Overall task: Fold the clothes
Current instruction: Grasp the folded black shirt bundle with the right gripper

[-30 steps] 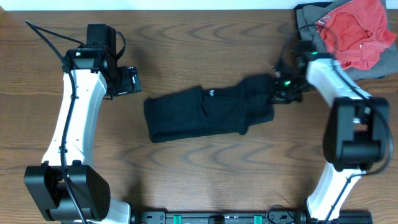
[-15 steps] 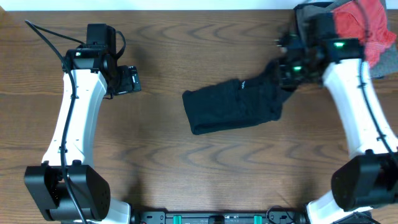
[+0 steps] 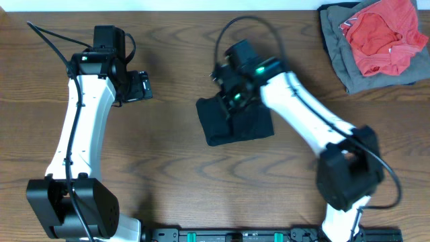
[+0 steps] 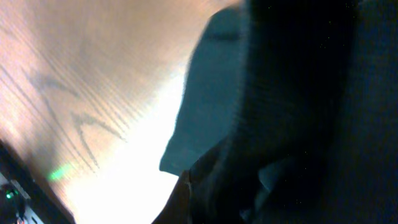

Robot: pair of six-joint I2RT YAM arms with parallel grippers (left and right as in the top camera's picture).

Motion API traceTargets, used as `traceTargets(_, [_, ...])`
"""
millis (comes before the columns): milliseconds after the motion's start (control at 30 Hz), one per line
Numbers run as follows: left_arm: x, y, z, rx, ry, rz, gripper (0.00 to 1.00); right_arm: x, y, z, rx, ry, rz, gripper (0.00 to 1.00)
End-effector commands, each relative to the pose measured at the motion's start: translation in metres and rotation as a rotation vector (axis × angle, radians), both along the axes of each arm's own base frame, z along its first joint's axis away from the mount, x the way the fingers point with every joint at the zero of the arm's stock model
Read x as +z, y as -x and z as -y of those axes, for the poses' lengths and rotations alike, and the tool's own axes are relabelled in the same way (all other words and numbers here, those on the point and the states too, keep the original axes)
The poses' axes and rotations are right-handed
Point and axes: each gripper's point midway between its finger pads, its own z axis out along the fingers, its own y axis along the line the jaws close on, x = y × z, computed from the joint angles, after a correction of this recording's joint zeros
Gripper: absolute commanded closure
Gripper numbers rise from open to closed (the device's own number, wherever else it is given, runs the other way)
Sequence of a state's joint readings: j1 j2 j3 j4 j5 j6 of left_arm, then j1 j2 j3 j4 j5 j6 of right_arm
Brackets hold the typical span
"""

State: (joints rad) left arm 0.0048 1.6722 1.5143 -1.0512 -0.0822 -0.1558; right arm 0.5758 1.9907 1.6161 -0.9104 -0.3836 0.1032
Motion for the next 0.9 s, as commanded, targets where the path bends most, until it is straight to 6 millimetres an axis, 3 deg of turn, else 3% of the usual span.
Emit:
traceTargets(0, [0.004, -0.004, -0.003, -0.007, -0.012, 0.015, 0.02, -0.003, 0.016, -0.030, 0.052, -0.048, -0.029, 0.94])
traceTargets(100, [0.004, -0.005, -0.003, -0.007, -0.012, 0.019, 0.02, -0.003, 0.021, -0.045, 0.087, -0.067, -0.007, 0.77])
traceTargets(267, [0.004, -0.005, -0.003, -0.007, -0.012, 0.018, 0.02, 0.022, 0.018, -0.056, 0.119, -0.130, 0.009, 0.43])
traceTargets(367, [0.004, -0.005, -0.003, -0.007, -0.012, 0.018, 0.02, 0.033, 0.009, -0.044, 0.103, -0.071, 0.038, 0.37])
traceTargets(467, [0.005, -0.007, -0.004, -0.003, -0.012, 0.028, 0.02, 0.030, 0.003, -0.033, 0.078, 0.008, 0.074, 0.29])
traceTargets(867, [0.006, -0.004, -0.042, 0.101, -0.014, 0.038, 0.02, -0.049, 0.008, -0.033, 0.117, 0.325, 0.135, 0.19])
